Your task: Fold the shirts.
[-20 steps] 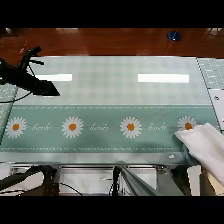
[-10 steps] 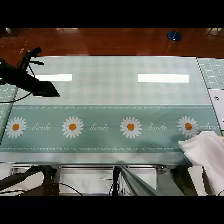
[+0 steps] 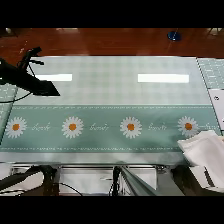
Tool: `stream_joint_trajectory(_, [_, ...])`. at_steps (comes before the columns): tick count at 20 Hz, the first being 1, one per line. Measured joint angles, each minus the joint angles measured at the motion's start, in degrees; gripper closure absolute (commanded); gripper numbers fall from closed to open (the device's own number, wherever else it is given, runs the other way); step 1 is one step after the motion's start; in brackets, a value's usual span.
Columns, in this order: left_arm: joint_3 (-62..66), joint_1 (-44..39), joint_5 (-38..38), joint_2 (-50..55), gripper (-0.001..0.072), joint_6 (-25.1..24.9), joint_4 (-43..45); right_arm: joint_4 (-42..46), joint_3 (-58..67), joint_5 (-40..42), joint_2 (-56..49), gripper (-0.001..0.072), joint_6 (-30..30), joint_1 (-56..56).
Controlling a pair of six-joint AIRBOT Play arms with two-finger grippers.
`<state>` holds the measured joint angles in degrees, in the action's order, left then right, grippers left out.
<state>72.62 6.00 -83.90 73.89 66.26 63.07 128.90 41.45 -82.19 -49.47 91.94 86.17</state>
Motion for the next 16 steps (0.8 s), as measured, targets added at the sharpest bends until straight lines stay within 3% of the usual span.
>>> stream_joint_trajectory(2, [0.0,0.0,0.94,0.02,0.0312,0.0,0.0,-9.03,1.09,8.9,-0.07,0.0266,2.32,1.49])
stream_joint_trajectory(6, [0.0,-0.04,4.76,0.04,0.0311,0.0,-0.33,-46.16,3.56,32.22,-1.57,0.0304,1.33,-1.18])
stream_joint_trajectory(8, [0.0,-0.04,7.17,0.11,0.0311,-0.02,-2.47,-70.29,7.52,40.09,-5.73,0.0411,-8.48,-8.17])
stream_joint_trajectory(10, [0.0,-0.07,10.08,0.13,0.031,-0.02,-5.97,-92.21,16.92,39.71,-15.06,0.0424,-22.21,-23.32])
stream_joint_trajectory(11, [0.0,-0.2,11.67,0.15,0.0322,-0.02,-7.74,-97.5,22.45,36.76,-20.37,0.0427,-26.01,-32.68])
stream_joint_trajectory(13, [0.26,-1.14,14.05,0.15,0.033,0.04,-8.39,-97.29,31.85,29.29,-28.7,0.0488,-28.3,-50.49])
stream_joint_trajectory(16, [1.18,-4.94,14.6,0.15,0.0331,3.63,0.11,-78.34,39.36,19.32,-33.86,0.047,-26.23,-70.9])
